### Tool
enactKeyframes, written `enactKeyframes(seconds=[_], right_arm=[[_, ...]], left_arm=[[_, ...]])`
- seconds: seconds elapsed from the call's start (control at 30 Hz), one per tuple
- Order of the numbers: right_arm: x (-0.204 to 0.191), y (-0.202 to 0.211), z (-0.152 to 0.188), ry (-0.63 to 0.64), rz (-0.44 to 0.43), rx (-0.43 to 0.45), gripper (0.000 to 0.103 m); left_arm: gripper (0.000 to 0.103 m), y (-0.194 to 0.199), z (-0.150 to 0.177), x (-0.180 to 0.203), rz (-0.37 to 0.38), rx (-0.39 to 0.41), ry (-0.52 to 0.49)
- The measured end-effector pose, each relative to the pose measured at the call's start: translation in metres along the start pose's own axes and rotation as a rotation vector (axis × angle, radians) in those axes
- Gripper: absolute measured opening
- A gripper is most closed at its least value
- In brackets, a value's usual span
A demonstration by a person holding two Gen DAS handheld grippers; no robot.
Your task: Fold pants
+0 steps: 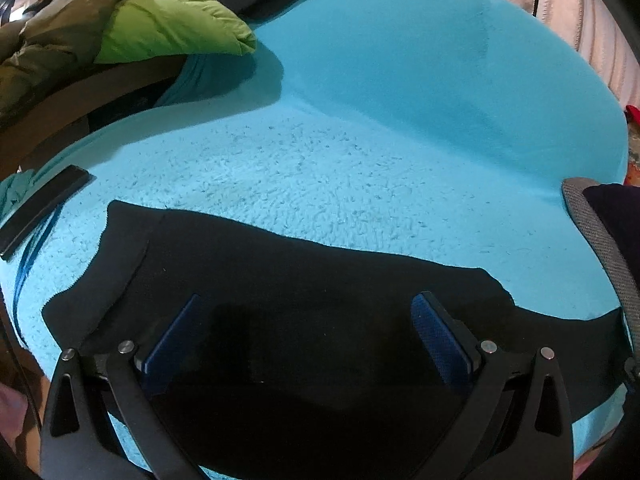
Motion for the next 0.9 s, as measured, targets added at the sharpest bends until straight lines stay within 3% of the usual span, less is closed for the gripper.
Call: enactKeyframes(seconds=[0.37, 0.7, 0.9], right_arm=[[-0.086, -0.05, 0.027, 0.216, -0.096, -0.138, 0.008], [-0.133, -0.08, 0.045, 0.296, -0.164, -0.23, 0.008], [-0.163, -0.102, 0.063, 0.373, -0.179, -0.314, 0.008]], left_arm=[[0.103, -0.003, 0.001, -0.008, -0.009, -0.027, 0.016], [0.103, 0.0, 0.002, -0.01, -0.015, -0.031, 0.021], [0.103, 0.01, -0.006, -0.03, -0.089, 0.041, 0.091]])
Point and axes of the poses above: each gripper's, at about its wrist camera, not at the fingertips, and y roughly against the way its jaws point, x to its right, z to its underside, the point moved 2 cm from there along -y, roughly the way its jaws point, and after that the axes turned 2 degrees about -z, right-handed, at the moved point
